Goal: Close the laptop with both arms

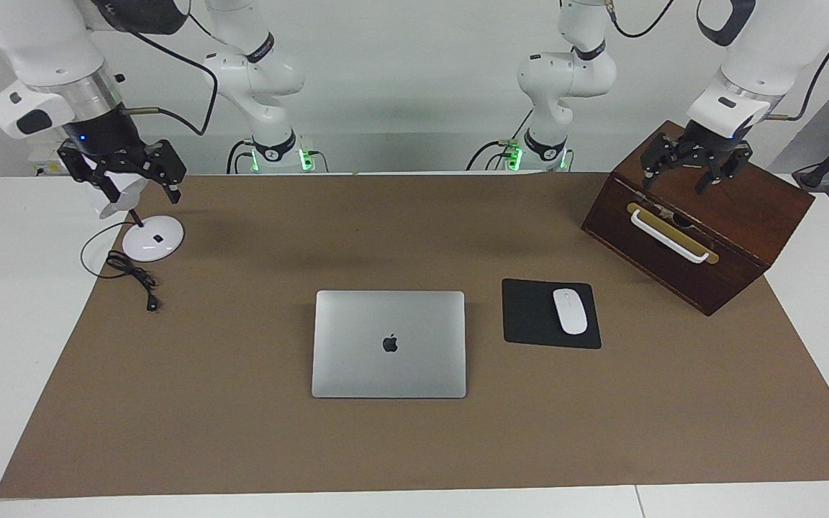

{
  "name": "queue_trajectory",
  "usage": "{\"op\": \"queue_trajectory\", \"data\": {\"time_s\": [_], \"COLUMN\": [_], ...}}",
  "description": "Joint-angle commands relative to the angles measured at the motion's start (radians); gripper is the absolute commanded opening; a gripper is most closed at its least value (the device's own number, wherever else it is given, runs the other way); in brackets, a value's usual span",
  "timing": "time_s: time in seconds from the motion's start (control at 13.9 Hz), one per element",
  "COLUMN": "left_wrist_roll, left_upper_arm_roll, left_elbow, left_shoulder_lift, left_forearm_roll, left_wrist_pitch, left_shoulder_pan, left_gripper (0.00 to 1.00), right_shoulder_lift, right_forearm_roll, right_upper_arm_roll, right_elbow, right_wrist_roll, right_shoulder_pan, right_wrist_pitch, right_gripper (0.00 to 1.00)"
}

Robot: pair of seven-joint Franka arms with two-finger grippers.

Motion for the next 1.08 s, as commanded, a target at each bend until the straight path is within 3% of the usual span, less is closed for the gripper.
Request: {"op": "queue_trajectory", "data": {"time_s": [0.0,0.29,0.5,1.01], "left_wrist_roll": [0.01,-0.014,-0.183,-0.104], "left_upper_arm_roll": [0.011,0.025,0.022,0.013], "left_elbow": [0.026,0.023,0.024,0.035], "left_shoulder_lift": [0.012,0.007,0.009,0.012], "left_forearm_roll": [0.019,0.023,0.023,0.023], "left_wrist_pitch": [-0.041,-0.025,0.002,0.008], "left_shoulder_pan": [-0.023,-0.023,-0.032,-0.022], "left_gripper": [1.0,1.0,1.0,1.0], "right_shoulder_lift": [0.009,0.011,0.011,0.024], "right_forearm_roll": [-0.006,-0.012,-0.026,-0.038], "right_upper_arm_roll": [0.013,0.013,0.011,0.013], "right_elbow": [0.02,0.022,0.022,0.022], "right_wrist_roll": [-0.03,-0.032,-0.029,-0.027], "right_shoulder_pan": [-0.024,-0.024,-0.018,-0.019], "right_wrist_pitch": [-0.016,-0.013,-0.013,-0.01], "right_gripper": [1.0,1.0,1.0,1.0]}}
